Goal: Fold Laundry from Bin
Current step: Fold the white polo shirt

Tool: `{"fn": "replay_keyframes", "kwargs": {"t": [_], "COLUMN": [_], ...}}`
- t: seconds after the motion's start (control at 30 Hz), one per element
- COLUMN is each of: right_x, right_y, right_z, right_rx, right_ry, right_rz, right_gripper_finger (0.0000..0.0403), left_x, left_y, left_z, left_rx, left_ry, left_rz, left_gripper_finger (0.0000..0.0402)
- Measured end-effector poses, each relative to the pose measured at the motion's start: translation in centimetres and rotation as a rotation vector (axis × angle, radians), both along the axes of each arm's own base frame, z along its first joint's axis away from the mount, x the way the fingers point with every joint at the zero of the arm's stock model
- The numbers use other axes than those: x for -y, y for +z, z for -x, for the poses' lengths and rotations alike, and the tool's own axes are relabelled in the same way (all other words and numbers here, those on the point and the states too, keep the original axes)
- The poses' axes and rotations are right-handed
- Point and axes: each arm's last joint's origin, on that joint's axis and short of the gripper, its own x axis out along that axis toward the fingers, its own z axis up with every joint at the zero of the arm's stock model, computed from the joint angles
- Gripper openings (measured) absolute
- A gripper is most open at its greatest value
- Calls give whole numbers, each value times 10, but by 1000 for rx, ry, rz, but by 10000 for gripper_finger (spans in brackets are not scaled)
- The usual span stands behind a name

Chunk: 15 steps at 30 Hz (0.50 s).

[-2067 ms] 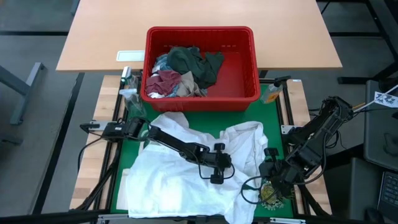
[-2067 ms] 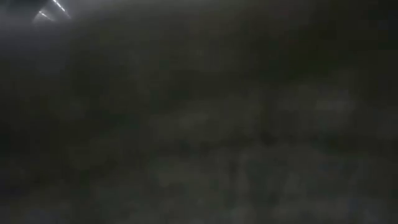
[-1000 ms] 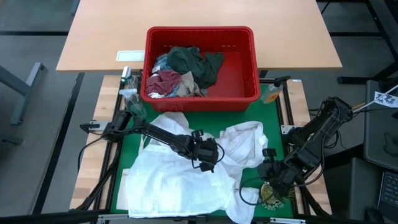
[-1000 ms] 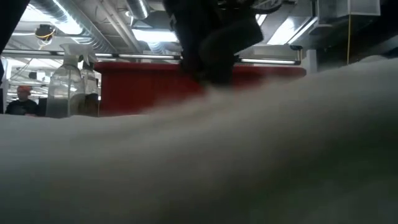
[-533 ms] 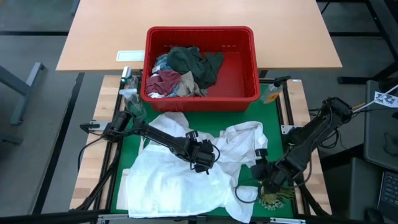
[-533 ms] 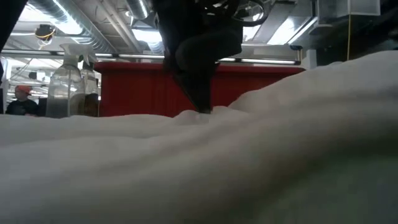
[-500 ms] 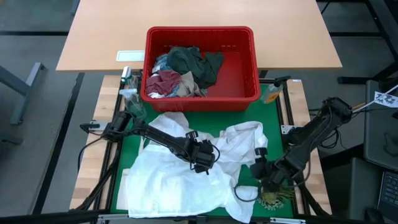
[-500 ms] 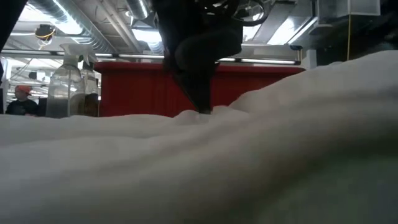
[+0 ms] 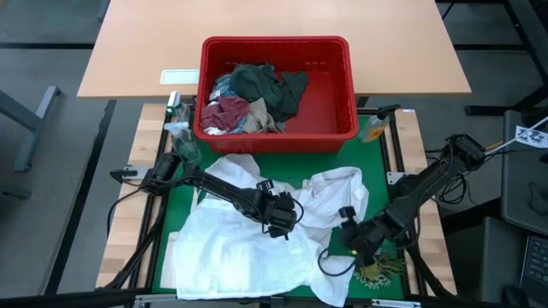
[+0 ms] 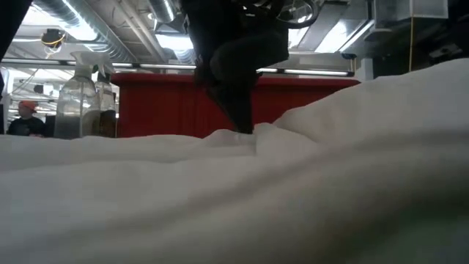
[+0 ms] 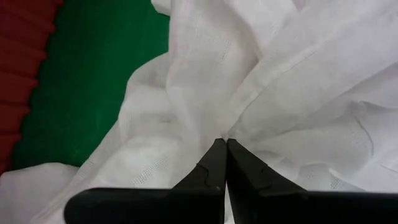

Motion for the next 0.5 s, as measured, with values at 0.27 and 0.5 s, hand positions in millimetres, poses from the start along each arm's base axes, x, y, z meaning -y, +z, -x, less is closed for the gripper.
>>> {"fn": "replay_keyframes", "kwargs": {"t": [0.27, 0.5], "right_x": [1, 12], "right_y": [-13, -34], "right_z": [-8, -21], "right_rx": [53, -14], "right_ry": [39, -28], "right_rz": [131, 255], "right_gripper_finger": [144, 144], "left_x": [0, 1], "left_y": [0, 1], "left_z": [-1, -3], "left_rx": [9, 28], "left_ry": [0, 0], "left_rz": [2, 8], "left_gripper_finger": [0, 0]}}
